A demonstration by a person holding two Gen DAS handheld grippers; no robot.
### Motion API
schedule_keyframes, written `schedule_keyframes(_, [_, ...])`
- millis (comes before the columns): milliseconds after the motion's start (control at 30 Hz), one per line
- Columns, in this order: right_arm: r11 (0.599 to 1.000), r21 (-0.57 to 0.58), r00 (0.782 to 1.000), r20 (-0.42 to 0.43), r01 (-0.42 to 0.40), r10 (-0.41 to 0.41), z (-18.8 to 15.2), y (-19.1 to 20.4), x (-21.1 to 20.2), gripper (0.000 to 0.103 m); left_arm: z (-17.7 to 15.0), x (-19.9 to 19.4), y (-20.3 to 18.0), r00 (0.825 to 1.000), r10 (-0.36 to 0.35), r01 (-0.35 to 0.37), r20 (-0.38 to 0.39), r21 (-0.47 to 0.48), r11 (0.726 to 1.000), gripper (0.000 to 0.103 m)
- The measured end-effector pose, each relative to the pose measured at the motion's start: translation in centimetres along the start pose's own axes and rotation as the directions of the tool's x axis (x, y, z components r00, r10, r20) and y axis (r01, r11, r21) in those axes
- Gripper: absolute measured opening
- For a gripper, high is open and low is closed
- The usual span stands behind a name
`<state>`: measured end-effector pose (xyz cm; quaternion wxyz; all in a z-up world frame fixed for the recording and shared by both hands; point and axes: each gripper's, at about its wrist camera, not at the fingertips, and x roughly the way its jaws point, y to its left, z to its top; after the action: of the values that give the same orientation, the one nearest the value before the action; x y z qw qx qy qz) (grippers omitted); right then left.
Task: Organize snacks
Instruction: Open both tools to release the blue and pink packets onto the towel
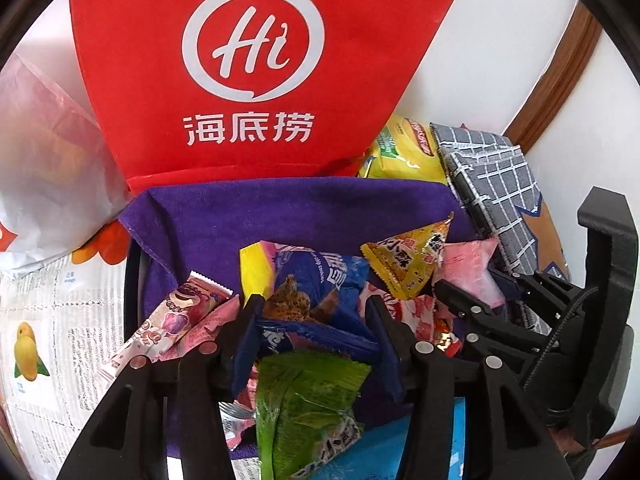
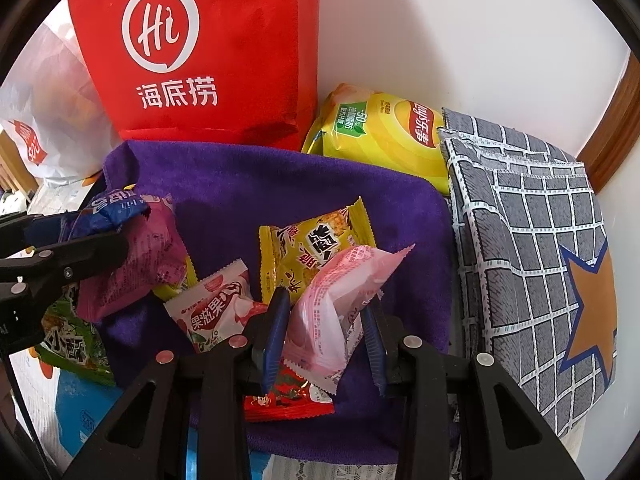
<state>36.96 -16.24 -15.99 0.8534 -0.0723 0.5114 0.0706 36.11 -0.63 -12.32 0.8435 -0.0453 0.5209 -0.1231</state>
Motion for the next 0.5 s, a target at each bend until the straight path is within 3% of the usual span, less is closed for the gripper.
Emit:
schedule_keyframes(100, [1.000, 0.001, 1.000, 0.022, -0.002, 0.002, 0.1, 0.0, -0.8, 0.051, 0.1, -0.6, -0.3, 1.000, 0.007, -0.007, 0.010, 0.006, 1.000, 0.061])
schedule_keyframes(200, [1.000, 0.006, 0.999, 0.047, -0.001, 0.001, 0.2, 0.1, -1.9, 0.062, 0.2, -1.5, -0.3, 1.000, 0.011, -0.011, 0.026, 0.008, 1.000, 0.066])
schedule_keyframes(500, [0.997, 0.076, 0.995, 0.101, 0.009, -0.017, 0.0, 0.2, -7.2, 0.072, 0.2, -5.6, -0.3, 0.996, 0.013, -0.013, 0.089, -0.004, 1.000, 0.076])
